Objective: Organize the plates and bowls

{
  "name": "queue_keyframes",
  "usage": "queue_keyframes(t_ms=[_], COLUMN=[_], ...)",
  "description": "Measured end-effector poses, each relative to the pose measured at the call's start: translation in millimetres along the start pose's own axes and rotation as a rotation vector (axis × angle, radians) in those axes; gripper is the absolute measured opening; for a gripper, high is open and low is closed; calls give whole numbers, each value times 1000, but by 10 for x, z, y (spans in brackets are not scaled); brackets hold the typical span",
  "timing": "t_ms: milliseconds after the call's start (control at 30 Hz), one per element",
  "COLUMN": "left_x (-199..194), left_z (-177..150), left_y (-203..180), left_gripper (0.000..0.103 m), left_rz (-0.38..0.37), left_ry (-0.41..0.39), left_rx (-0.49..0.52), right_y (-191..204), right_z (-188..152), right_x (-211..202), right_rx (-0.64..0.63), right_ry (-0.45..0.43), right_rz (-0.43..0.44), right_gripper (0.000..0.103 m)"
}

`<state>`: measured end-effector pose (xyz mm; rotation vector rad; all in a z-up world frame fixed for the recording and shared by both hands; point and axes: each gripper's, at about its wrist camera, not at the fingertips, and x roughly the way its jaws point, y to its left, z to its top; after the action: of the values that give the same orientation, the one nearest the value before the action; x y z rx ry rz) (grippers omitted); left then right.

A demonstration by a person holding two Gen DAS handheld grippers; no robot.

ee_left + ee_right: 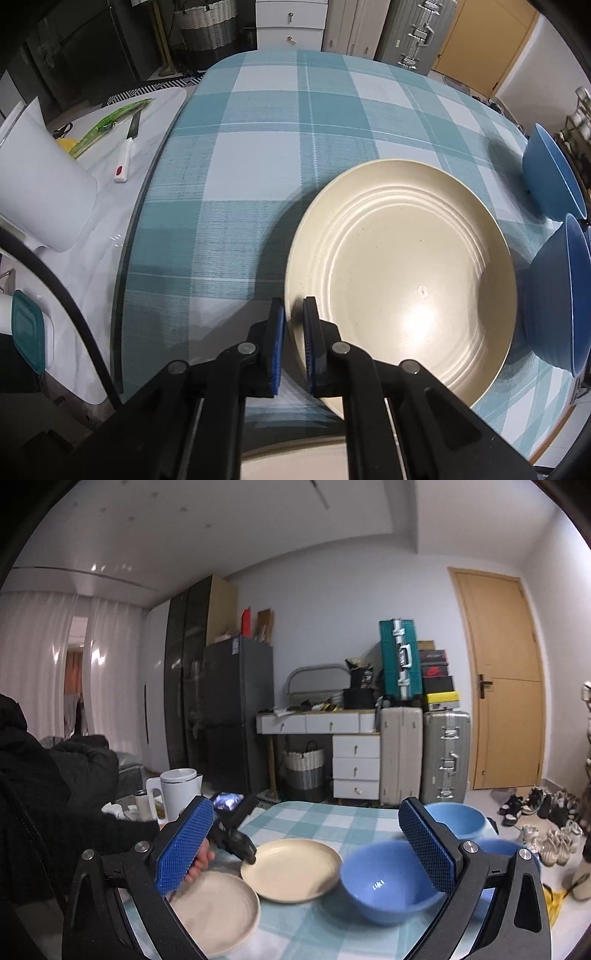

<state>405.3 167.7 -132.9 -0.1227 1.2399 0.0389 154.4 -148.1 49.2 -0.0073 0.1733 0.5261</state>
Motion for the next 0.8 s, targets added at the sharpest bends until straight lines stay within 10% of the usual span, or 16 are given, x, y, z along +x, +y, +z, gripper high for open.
queue_keyframes(t_ms=[333, 800], left_x=[-19, -99], left_z=[-11, -139], left_y=[262, 402], left_gripper=[7, 10], left_rz=[-33, 12], left_ry=[-7, -51], left_rx=[-37, 19], right_y=[142, -15], right_z=[648, 5], right_x=[1496, 3019], right_rx=[133, 209], right_ry=[345, 729], right_rz=[187, 30], right_gripper=[102, 102])
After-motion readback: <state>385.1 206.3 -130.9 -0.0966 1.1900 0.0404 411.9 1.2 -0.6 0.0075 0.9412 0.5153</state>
